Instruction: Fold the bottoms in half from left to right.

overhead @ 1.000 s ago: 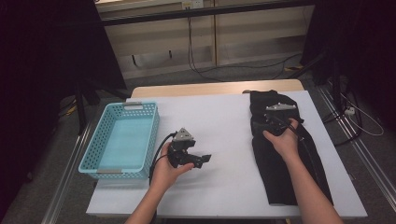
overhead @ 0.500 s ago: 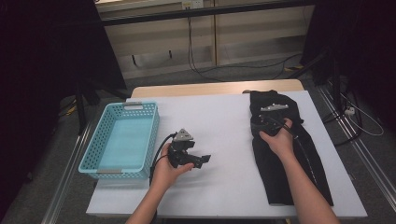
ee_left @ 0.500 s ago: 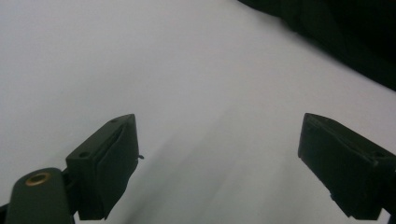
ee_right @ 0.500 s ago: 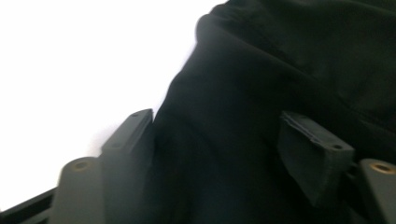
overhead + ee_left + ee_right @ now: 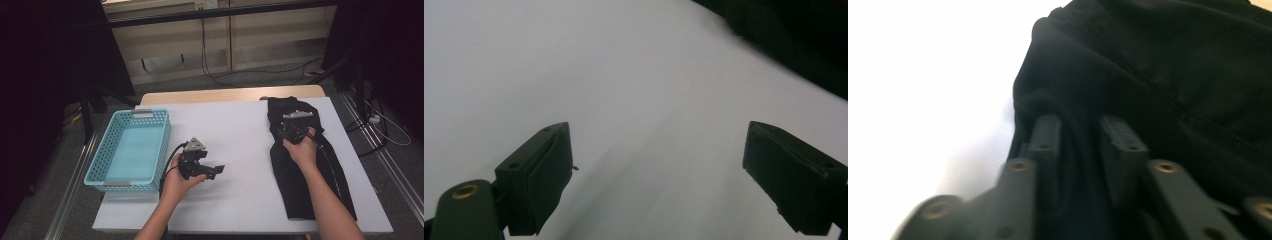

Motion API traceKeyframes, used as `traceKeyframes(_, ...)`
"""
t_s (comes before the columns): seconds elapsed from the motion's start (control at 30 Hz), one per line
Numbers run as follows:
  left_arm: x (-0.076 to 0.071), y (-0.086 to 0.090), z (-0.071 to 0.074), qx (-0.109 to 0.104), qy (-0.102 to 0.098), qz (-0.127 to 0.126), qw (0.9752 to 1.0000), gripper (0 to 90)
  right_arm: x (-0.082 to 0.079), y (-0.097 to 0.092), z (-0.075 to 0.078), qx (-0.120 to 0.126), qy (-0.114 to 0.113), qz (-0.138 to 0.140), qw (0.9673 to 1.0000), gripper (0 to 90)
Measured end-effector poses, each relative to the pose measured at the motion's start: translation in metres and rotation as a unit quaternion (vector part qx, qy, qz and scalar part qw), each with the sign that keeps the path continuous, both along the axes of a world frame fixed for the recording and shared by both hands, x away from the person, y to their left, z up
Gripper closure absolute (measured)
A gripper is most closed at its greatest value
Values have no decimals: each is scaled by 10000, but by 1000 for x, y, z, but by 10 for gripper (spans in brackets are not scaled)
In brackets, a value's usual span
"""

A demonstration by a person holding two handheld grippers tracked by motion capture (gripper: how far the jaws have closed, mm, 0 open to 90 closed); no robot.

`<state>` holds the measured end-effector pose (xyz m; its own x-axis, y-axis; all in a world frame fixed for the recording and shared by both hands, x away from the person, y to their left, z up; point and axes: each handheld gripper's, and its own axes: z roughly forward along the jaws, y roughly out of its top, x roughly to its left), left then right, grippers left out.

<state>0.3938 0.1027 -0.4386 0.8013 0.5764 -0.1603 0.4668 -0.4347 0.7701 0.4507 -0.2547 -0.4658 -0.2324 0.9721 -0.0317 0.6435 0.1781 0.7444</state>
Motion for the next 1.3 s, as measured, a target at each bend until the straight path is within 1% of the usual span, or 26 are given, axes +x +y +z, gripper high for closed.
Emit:
traceKeyframes(0.1, 0, 0, 0, 2, 1, -4, 10000, 126, 0, 0, 0, -6, -20, 21, 10000, 808)
traceKeyframes(0.17, 0, 0, 0, 1, -5, -5, 10000, 127, 0, -1, 0, -12, -25, 25, 10000, 835)
traceKeyframes(0.27, 0, 0, 0, -4, 9, -8, 10000, 126, 0, -2, 0, 13, -42, 8, 10000, 845)
traceKeyframes(0.33, 1, 0, 1, -39, 10, -4, 10000, 126, 0, -2, 0, 85, -28, -7, 10000, 848)
traceKeyframes(0.4, 1, 1, 1, -51, 1, 4, 10000, 125, 0, -3, 1, 165, -8, 3, 9999, 850)
traceKeyframes(0.5, 1, 1, 1, -73, -10, 23, 10000, 125, -2, -3, 3, 208, -14, 71, 9998, 852)
traceKeyframes(0.63, 1, -1, 2, -55, -11, -9, 10000, 125, -5, 1, 9, 260, -90, 237, 9993, 852)
traceKeyframes(0.7, 1, -2, 2, -58, -34, -22, 10000, 125, -8, 6, 11, 206, -121, 351, 9991, 852)
traceKeyframes(0.83, 2, -2, 4, -70, -41, -25, 10000, 125, -12, 15, 12, 251, -85, 575, 9980, 853)
traceKeyframes(0.97, 3, -1, 5, -71, -51, -16, 10000, 125, -19, 28, 12, 247, -53, 861, 9960, 853)
traceKeyframes(1.1, 4, 0, 6, -85, -47, -4, 10000, 123, -26, 43, 12, 276, -20, 1146, 9930, 853)
traceKeyframes(1.3, 5, 1, 7, -88, -53, 14, 9999, 121, -36, 58, 10, 369, 41, 1432, 9890, 852)
